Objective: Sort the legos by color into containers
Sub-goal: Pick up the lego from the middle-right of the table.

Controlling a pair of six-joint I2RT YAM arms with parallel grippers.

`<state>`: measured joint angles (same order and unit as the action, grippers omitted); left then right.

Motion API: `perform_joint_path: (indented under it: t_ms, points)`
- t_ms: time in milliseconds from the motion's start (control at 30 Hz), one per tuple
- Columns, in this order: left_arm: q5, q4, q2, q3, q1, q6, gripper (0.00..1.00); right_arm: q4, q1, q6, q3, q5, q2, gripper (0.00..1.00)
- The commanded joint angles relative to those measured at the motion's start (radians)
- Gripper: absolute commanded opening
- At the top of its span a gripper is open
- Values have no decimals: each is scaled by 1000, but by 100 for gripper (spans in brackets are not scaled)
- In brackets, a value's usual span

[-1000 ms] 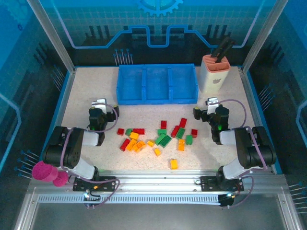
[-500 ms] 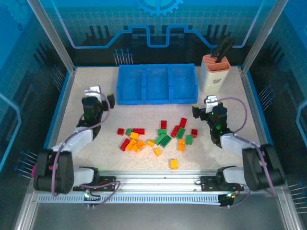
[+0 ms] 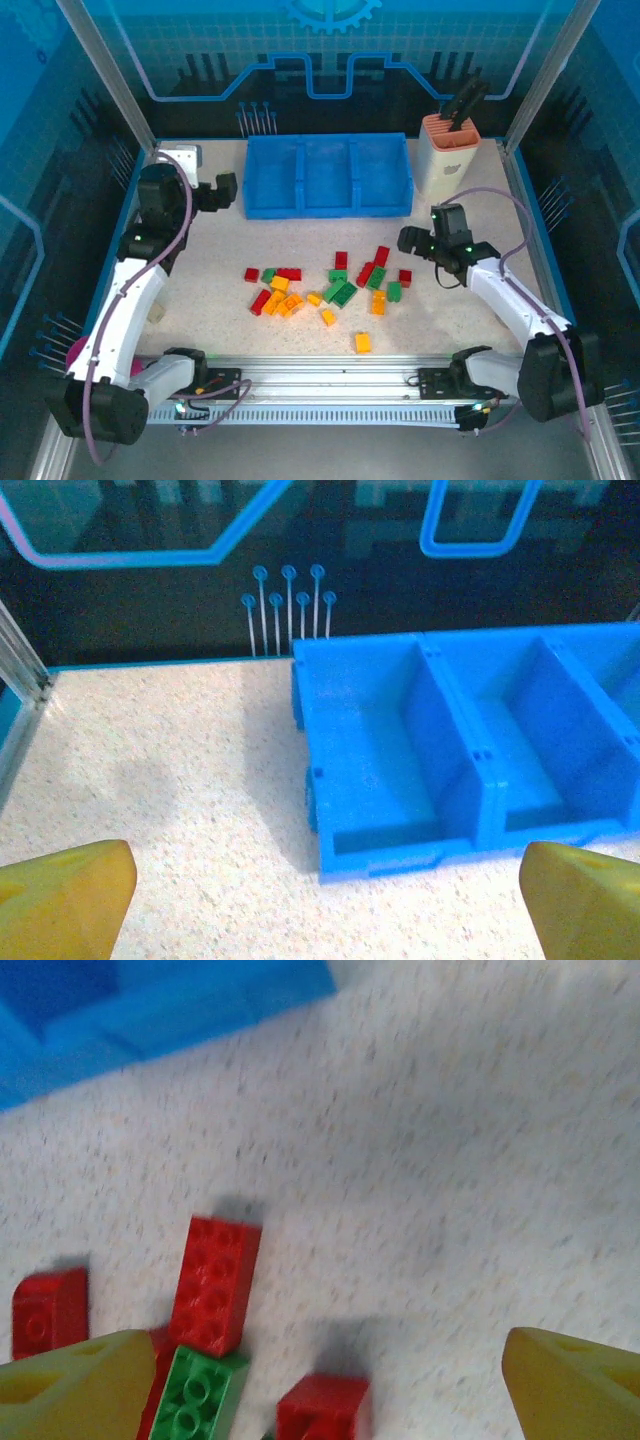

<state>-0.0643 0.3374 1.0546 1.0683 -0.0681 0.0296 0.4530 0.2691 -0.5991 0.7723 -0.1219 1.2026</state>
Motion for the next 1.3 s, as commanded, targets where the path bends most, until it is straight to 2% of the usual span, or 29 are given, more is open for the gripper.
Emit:
perform_joint_path:
  t_ms: [0,300,533,800,967,1133,1267]
  points:
    - [37,76,-24,14,-21,34,99,128,41,-113,50,26,29,88]
    - [31,33,-17,-35,-76,57,99,142,118,-147,58,-24,153,79]
    - [20,16,-29,-60,-86,68,99,147,143,-139,73,-48,251,60]
    - [8,-8,-21,-79,-88,70,100,158,143,-115,90,-67,315,45]
    - [-1,-22,-19,-89,-92,83,99,165,132,-79,102,-53,358,31]
    - [-24,-25,-28,-95,-95,107,100,240,98,22,223,-56,356,26]
    - [-32,-30,-44,-108,-95,116,99,318,57,145,407,-64,376,26]
